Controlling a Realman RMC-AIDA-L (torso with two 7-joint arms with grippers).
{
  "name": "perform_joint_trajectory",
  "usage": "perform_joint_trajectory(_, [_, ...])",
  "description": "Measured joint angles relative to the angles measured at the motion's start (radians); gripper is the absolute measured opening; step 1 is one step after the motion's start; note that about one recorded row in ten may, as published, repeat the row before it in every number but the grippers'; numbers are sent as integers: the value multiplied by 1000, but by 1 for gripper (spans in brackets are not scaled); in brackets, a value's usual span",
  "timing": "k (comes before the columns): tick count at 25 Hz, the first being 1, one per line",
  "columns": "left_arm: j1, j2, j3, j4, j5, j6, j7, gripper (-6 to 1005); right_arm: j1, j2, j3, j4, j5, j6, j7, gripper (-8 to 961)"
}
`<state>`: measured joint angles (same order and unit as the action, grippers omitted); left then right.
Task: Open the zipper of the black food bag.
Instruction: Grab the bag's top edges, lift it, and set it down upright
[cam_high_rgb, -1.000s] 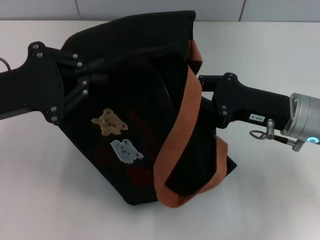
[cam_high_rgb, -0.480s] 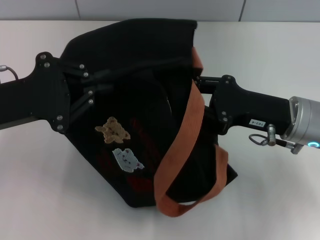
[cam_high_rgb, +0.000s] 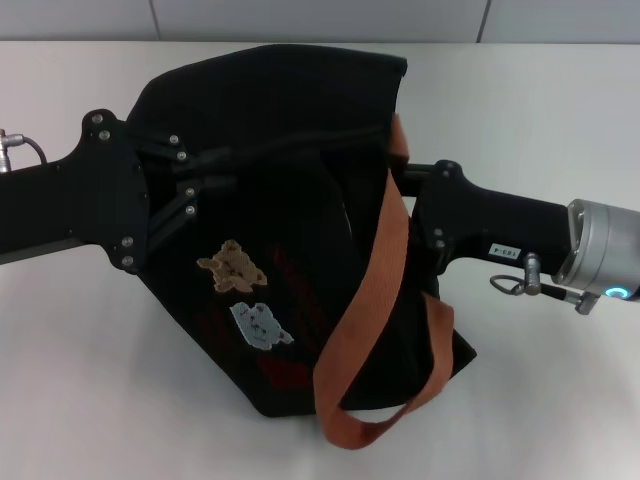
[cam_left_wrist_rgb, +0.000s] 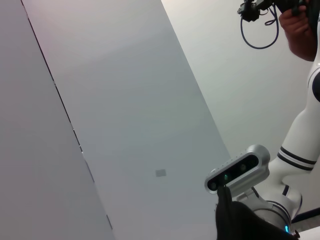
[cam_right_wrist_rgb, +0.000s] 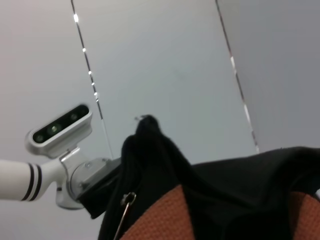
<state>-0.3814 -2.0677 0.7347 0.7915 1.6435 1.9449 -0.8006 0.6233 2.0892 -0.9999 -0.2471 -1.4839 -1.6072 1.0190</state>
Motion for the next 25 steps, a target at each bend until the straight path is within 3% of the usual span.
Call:
perform_joint_trajectory(8, [-3,1,8,0,-1,-1,0,82,11,0,-43,-5,-1,35,23,351])
perform_joint_trajectory(25, [-4,0,5,-6,-1,-3,0,83,-46,0,-27,-10,90,54,-61,95])
